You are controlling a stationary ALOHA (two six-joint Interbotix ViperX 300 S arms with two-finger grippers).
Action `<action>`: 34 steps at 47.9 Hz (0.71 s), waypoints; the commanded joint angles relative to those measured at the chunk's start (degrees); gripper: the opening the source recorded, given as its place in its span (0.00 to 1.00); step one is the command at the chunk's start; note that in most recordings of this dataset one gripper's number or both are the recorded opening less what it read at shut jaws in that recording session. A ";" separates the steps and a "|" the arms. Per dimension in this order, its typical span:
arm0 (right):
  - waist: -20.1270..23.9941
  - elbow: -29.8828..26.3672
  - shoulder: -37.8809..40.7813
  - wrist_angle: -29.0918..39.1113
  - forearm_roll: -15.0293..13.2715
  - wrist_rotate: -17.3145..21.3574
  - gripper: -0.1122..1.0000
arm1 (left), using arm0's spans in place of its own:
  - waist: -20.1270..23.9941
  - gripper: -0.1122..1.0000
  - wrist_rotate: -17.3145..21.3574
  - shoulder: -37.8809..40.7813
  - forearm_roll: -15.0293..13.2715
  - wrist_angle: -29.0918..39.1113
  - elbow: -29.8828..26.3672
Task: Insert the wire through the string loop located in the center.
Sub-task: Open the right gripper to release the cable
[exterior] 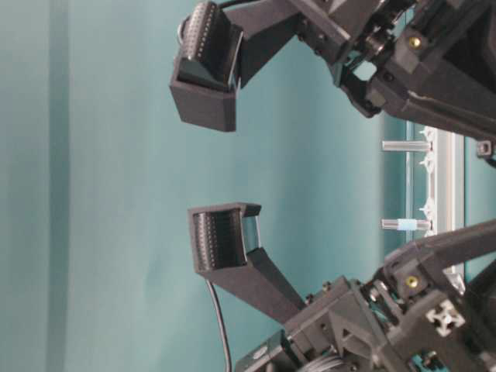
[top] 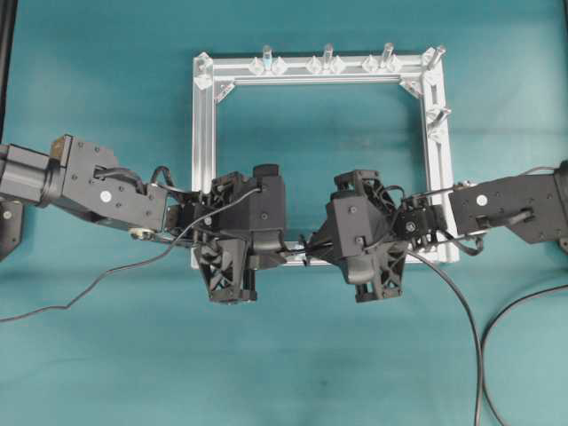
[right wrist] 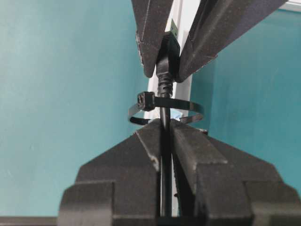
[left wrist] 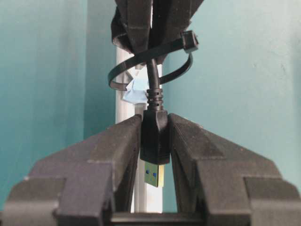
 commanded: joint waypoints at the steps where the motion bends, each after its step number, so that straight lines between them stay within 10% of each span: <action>1: 0.00 -0.88 -1.05 -0.88 0.00 0.18 0.17 | 0.18 0.28 -0.18 -1.05 0.09 -0.44 -0.70; 14: -0.09 -0.79 -1.05 0.18 0.00 1.23 0.18 | 0.26 0.28 -0.26 -1.23 0.09 -0.44 -0.70; 27: 0.00 -1.14 -1.05 3.34 0.00 1.49 0.82 | 0.18 0.28 -0.26 -1.23 0.09 -0.44 -0.70; 34: -0.09 -1.14 -1.14 3.52 0.00 1.49 0.85 | 0.18 0.28 -0.26 -1.23 0.09 -0.44 -0.70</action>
